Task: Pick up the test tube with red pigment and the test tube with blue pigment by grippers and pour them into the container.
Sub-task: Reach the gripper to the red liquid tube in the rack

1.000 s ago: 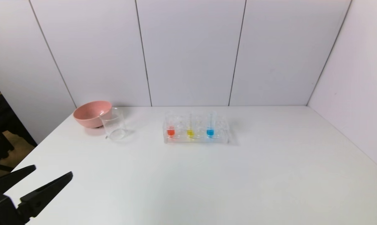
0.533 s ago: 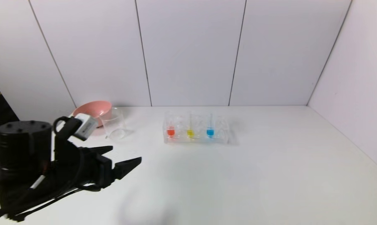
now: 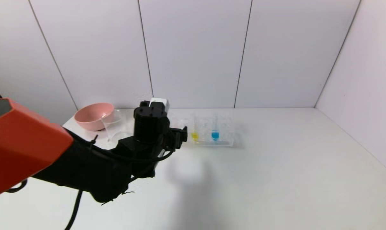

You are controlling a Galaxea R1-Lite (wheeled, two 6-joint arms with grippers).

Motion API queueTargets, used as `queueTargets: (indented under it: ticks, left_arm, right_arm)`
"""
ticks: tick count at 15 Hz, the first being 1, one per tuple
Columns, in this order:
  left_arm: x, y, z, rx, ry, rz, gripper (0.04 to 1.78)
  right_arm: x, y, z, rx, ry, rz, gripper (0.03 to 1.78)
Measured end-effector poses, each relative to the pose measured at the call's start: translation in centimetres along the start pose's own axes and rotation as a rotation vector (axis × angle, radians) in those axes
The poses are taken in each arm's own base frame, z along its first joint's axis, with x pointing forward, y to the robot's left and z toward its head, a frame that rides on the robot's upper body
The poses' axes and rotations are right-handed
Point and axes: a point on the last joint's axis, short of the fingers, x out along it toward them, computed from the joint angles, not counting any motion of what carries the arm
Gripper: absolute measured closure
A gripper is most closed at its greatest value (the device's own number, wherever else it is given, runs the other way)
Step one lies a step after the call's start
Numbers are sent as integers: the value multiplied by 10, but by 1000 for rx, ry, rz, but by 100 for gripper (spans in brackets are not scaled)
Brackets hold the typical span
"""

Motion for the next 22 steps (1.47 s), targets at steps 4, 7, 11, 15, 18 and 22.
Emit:
queueTargets:
  ticks: [4, 7, 11, 15, 18, 22]
  left_arm:
    - [21, -19, -14, -1, -49, 161, 6]
    - [28, -22, -20, -7, -63, 161, 6]
    - [41, -26, -19, -19, -83, 165, 6]
    - [57, -25, -19, -13, -97, 182, 6]
    - [60, -25, -23, -13, -94, 182, 7]
    - [61, -26, -24, -18, -94, 180, 40]
  right_arm:
    - [0, 0, 0, 0, 0, 0, 4]
    - [0, 0, 0, 0, 0, 0, 4]
    - [0, 0, 0, 0, 0, 0, 4]
    - [0, 0, 0, 0, 0, 0, 4]
    - [0, 0, 0, 0, 0, 0, 4]
    - [0, 0, 0, 0, 0, 0, 4]
